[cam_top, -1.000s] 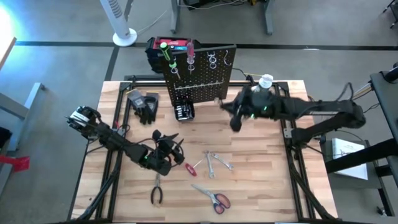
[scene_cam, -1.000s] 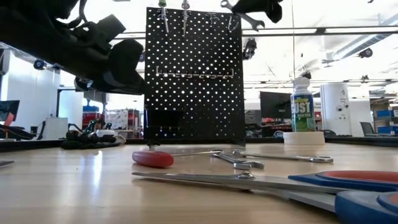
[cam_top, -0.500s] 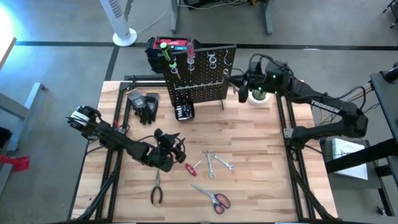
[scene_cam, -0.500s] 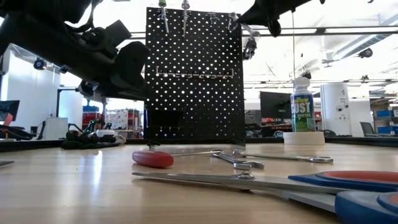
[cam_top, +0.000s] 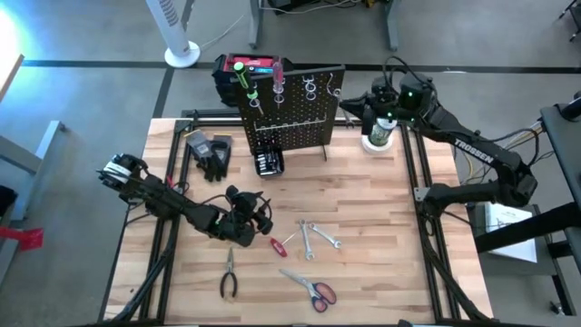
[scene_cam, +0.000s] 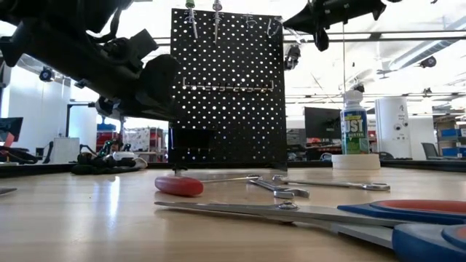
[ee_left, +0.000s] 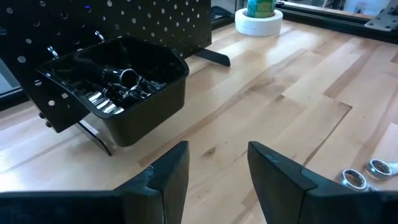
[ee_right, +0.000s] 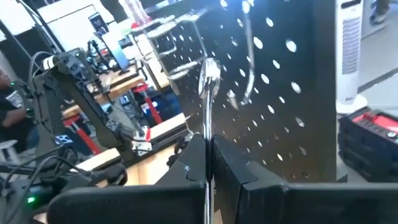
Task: Hang tools onto peg board
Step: Hang the center combination wrench on the pegboard, then hang the right combination wrench on the pegboard
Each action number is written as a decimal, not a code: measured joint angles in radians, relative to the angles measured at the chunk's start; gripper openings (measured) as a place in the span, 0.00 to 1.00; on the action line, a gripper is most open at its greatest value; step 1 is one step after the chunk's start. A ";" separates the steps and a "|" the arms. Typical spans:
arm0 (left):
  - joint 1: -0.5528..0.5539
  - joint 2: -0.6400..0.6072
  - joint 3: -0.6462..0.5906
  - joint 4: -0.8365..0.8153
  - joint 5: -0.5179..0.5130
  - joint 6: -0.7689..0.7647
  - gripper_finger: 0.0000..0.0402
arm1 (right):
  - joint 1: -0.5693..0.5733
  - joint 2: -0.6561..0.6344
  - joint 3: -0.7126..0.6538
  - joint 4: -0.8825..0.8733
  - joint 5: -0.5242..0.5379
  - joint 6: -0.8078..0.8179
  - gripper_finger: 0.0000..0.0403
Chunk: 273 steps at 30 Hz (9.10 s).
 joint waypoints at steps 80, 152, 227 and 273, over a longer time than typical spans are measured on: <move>-0.079 0.145 0.294 0.011 0.185 0.262 0.39 | 0.837 0.349 -0.634 0.606 0.351 0.221 0.50; -0.072 0.229 0.262 -0.185 0.152 -0.086 0.39 | 0.988 0.600 -0.103 -0.104 0.768 0.004 0.01; 0.007 0.396 0.262 0.259 0.243 0.245 0.39 | 0.898 0.387 -0.262 -0.293 0.578 0.155 0.01; 0.204 0.451 0.346 0.349 0.584 0.382 0.39 | 0.856 0.089 -0.883 0.320 0.551 0.826 0.40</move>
